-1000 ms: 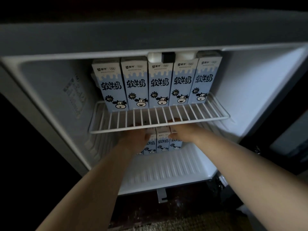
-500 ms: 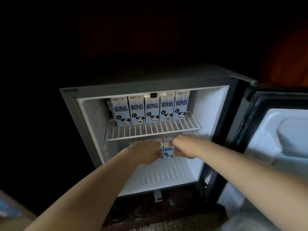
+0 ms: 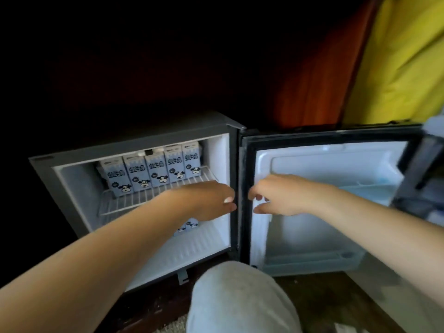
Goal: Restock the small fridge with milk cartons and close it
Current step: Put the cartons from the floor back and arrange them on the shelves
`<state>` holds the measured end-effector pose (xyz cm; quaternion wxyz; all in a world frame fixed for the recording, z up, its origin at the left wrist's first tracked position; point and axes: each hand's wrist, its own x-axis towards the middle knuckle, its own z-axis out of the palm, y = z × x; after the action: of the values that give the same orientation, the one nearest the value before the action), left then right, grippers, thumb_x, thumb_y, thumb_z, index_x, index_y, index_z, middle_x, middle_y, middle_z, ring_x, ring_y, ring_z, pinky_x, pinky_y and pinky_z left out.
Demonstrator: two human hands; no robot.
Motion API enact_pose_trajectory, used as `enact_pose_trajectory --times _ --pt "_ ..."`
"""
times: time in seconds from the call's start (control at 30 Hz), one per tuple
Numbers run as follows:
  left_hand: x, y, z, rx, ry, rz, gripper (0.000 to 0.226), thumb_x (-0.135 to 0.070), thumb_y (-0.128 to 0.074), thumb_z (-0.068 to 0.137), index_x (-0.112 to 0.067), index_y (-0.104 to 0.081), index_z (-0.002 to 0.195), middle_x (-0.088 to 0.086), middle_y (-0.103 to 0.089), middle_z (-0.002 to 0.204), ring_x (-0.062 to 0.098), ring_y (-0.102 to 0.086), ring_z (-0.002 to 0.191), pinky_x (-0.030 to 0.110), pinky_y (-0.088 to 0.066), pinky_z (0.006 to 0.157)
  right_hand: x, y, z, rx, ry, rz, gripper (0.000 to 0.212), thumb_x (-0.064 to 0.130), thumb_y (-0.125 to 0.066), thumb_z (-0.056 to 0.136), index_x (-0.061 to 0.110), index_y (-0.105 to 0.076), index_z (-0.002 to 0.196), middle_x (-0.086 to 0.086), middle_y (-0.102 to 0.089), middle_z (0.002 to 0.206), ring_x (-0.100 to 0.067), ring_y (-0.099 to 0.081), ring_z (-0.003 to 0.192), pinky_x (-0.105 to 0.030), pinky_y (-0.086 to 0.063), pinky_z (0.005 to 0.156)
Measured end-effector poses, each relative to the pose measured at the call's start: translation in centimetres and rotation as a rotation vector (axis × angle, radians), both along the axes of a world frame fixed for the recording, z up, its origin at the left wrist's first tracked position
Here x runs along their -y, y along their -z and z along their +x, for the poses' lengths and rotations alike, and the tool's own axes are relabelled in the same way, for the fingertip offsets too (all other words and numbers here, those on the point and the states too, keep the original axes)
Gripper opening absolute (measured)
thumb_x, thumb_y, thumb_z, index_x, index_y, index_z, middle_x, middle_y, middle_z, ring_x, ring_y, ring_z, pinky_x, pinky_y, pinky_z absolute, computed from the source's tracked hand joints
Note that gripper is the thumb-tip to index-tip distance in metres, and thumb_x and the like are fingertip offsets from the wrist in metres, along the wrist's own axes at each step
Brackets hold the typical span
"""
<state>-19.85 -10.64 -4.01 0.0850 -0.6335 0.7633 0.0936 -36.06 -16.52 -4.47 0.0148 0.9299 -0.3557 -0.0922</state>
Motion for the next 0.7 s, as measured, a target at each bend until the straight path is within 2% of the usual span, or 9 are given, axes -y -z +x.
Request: enact_pose_trajectory --times 0.07,0.2,0.33,0.43,0.5,0.6,0.7 --pt "0.0 -0.1 -2.4 -0.010 0.058 -0.023 0.036 -0.038 -0.036 0.099 -0.019 -0.051 0.127 0.004 -0.058 0.127 0.022 -0.056 0.111 0.037 -0.046 0.095 -0.6 -0.1 -2.8 0.011 0.068 0.030 0.036 0.038 -0.053 0.093 0.020 -0.056 0.124 -0.001 -0.059 0.121 -0.024 -0.057 0.108 -0.037 -0.048 0.087" --pt "0.4 1.5 -7.1 -0.037 0.146 0.020 0.036 -0.036 -0.035 0.099 -0.018 -0.050 0.127 0.006 -0.057 0.127 0.025 -0.055 0.113 0.039 -0.046 0.096 -1.3 1.2 -8.1 0.031 0.165 0.109 0.036 0.038 -0.053 0.093 0.016 -0.059 0.121 -0.004 -0.062 0.117 -0.023 -0.059 0.102 -0.042 -0.049 0.089" --pt "0.7 4.7 -11.4 -0.064 0.198 0.102 0.034 -0.037 -0.035 0.099 -0.017 -0.050 0.122 0.009 -0.055 0.126 0.027 -0.053 0.112 0.037 -0.044 0.093 -2.0 3.9 -12.7 0.054 0.248 0.172 0.041 0.037 -0.052 0.094 0.017 -0.054 0.130 -0.001 -0.059 0.122 -0.019 -0.054 0.109 -0.036 -0.046 0.090" --pt "0.8 7.7 -13.9 -0.106 0.212 0.153 0.036 -0.034 -0.037 0.099 -0.015 -0.050 0.126 0.011 -0.054 0.130 0.028 -0.052 0.115 0.036 -0.043 0.097 -2.5 6.8 -15.4 0.050 0.305 0.238 0.035 0.036 -0.054 0.093 0.016 -0.057 0.122 -0.003 -0.062 0.111 -0.023 -0.058 0.101 -0.038 -0.049 0.086" --pt "0.7 10.1 -15.9 -0.122 0.209 0.206 0.037 -0.034 -0.037 0.099 -0.012 -0.051 0.125 0.012 -0.055 0.128 0.029 -0.052 0.116 0.032 -0.040 0.094 -3.1 9.3 -17.4 0.074 0.348 0.294 0.025 0.035 -0.055 0.093 0.018 -0.060 0.111 -0.002 -0.062 0.104 -0.023 -0.059 0.096 -0.038 -0.050 0.082" --pt "0.2 13.9 -18.7 -0.125 0.202 0.300 0.038 -0.037 -0.037 0.099 -0.012 -0.053 0.122 0.011 -0.055 0.127 0.028 -0.051 0.116 0.031 -0.039 0.090 -4.3 13.5 -20.3 0.106 0.431 0.405 0.037 0.031 -0.054 0.094 0.016 -0.056 0.127 -0.002 -0.062 0.116 -0.021 -0.059 0.104 -0.032 -0.048 0.086" --pt "-0.2 17.7 -20.7 -0.142 0.196 0.398 0.039 -0.038 -0.038 0.098 -0.014 -0.053 0.125 0.009 -0.055 0.128 0.026 -0.052 0.117 0.034 -0.040 0.094 -5.5 17.5 -22.7 0.110 0.499 0.498 0.035 0.031 -0.054 0.094 0.016 -0.058 0.125 -0.003 -0.062 0.112 -0.021 -0.059 0.098 -0.029 -0.046 0.076"
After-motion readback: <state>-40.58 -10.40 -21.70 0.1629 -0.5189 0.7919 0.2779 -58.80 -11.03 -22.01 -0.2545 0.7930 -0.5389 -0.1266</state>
